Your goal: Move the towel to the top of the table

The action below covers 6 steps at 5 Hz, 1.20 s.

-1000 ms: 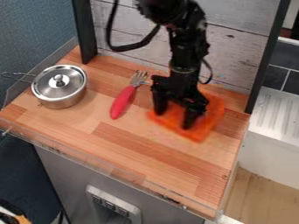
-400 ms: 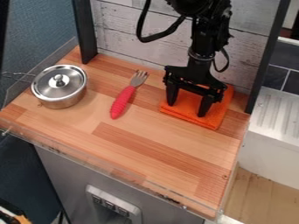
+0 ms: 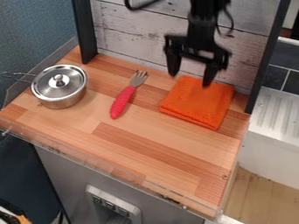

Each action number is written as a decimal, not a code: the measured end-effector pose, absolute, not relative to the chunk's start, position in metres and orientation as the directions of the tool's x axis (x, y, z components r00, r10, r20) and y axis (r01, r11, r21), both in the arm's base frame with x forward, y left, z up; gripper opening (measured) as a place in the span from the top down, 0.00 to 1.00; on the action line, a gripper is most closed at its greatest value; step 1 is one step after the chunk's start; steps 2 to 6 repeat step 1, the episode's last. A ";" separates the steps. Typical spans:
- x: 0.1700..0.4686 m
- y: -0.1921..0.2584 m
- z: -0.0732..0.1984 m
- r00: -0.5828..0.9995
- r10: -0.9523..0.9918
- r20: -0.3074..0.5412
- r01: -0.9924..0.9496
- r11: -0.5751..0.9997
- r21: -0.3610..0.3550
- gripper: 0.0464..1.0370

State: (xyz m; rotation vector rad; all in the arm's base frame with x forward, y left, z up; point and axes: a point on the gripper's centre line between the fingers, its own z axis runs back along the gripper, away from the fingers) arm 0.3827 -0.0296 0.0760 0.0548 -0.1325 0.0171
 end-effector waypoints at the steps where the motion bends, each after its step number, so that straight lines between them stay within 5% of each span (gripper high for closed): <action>1: 0.380 -0.017 0.089 0.990 0.012 0.142 -0.020 0.998 0.055 0.04; 6: 0.380 -0.017 0.089 0.990 0.012 0.142 -0.020 0.998 0.055 0.04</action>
